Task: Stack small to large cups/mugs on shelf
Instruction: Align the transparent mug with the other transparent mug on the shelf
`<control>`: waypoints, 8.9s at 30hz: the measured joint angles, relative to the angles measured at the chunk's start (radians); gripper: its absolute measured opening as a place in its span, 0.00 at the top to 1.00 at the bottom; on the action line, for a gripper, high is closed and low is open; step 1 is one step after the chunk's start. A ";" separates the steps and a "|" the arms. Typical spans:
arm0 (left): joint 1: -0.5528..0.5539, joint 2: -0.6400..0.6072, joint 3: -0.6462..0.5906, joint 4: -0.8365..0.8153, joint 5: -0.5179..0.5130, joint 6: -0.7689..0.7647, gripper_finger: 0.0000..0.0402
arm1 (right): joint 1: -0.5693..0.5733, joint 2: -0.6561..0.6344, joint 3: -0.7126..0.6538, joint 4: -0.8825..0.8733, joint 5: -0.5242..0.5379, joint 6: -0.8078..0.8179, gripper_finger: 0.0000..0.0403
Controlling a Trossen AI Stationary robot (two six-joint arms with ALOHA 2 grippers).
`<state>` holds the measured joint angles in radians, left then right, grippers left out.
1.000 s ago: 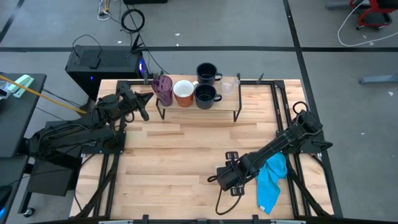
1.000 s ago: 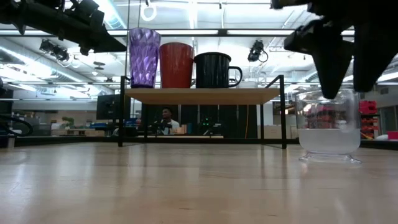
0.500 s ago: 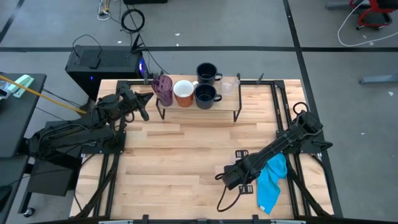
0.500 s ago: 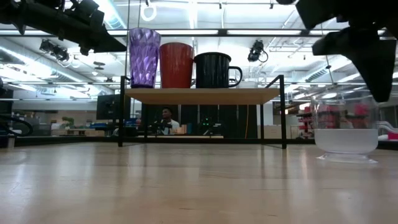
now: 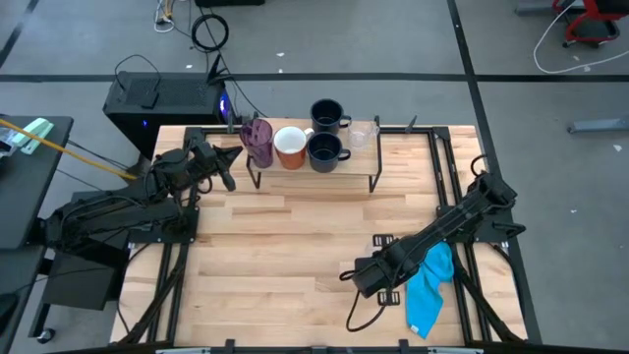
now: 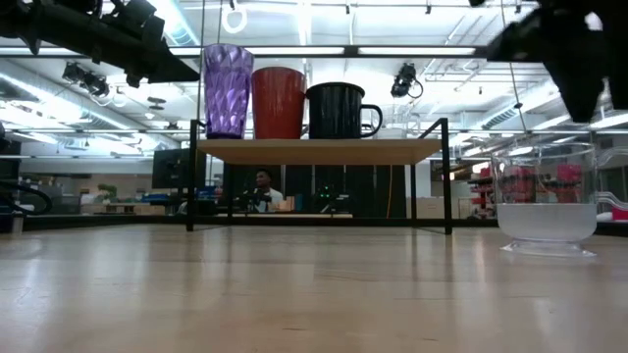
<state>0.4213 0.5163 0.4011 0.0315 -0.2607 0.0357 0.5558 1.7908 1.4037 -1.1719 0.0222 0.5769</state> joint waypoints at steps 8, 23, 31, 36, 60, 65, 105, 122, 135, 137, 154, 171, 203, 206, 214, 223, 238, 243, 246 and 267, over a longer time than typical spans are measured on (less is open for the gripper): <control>0.000 0.000 0.000 0.000 0.000 0.000 0.94 | -0.019 -0.093 0.012 0.028 0.036 -0.002 0.65; 0.000 0.000 0.000 0.000 0.000 0.000 0.96 | -0.065 -0.392 0.012 0.086 0.092 0.002 0.66; 0.000 0.000 0.000 0.001 0.000 0.000 0.94 | -0.090 -0.372 -0.003 0.112 0.287 0.033 0.66; 0.000 0.000 0.000 0.000 0.000 0.000 0.96 | -0.127 -0.303 -0.003 0.112 0.292 0.046 0.66; 0.000 0.000 0.000 -0.006 0.000 0.000 0.96 | -0.315 -0.166 -0.056 -0.097 0.087 0.163 0.58; 0.000 0.000 0.000 -0.007 0.000 0.000 0.94 | -0.317 -0.179 -0.151 -0.026 -0.003 0.182 0.50; 0.000 0.000 0.000 -0.007 0.000 0.001 0.93 | -0.324 -0.181 -0.301 0.205 -0.005 -0.135 0.79; 0.000 0.000 0.000 -0.007 0.000 0.001 0.94 | -0.325 -0.181 -0.301 0.310 0.010 -0.623 0.98; 0.000 0.000 0.000 -0.007 0.000 0.003 0.96 | -0.326 -0.181 -0.279 0.322 0.031 -0.775 0.98; 0.000 0.000 0.000 -0.006 0.000 0.003 0.96 | -0.333 -0.181 -0.258 0.317 0.030 -0.799 0.98; 0.000 0.000 0.000 -0.006 0.000 0.005 0.96 | -0.400 0.067 0.054 0.100 0.029 -0.969 0.99; 0.000 -0.002 0.000 -0.042 0.004 0.037 0.97 | -0.418 0.111 0.069 0.062 0.029 -1.070 0.96; 0.000 -0.006 0.000 -0.043 -0.057 0.081 0.86 | -0.418 0.064 0.063 0.086 0.029 -0.996 0.83; 0.000 -0.006 0.000 -0.043 -0.057 0.080 0.86 | -0.418 0.064 0.063 0.086 0.029 -0.996 0.83; 0.000 -0.006 0.000 -0.043 -0.057 0.081 0.84 | -0.418 0.064 0.063 0.089 0.029 -0.995 0.83; 0.000 -0.006 0.000 -0.043 -0.057 0.080 0.86 | -0.418 0.064 0.063 0.104 0.029 -0.968 0.83; 0.000 -0.006 0.000 -0.043 -0.057 0.081 0.86 | -0.417 0.066 0.087 0.080 0.029 -0.879 0.68; 0.000 -0.006 0.000 -0.043 -0.057 0.081 0.86 | -0.415 0.066 0.140 0.025 0.028 -0.751 0.62; 0.000 -0.006 0.000 -0.043 -0.057 0.081 0.85 | -0.415 0.066 0.169 -0.007 0.018 -0.585 0.60; 0.000 -0.006 0.000 -0.043 -0.057 0.081 0.85 | -0.220 -0.012 0.120 -0.233 0.018 0.039 0.32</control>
<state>0.4217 0.5102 0.4011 -0.0120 -0.3180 0.1164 0.3354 1.7786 1.5238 -1.4051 0.0405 0.6163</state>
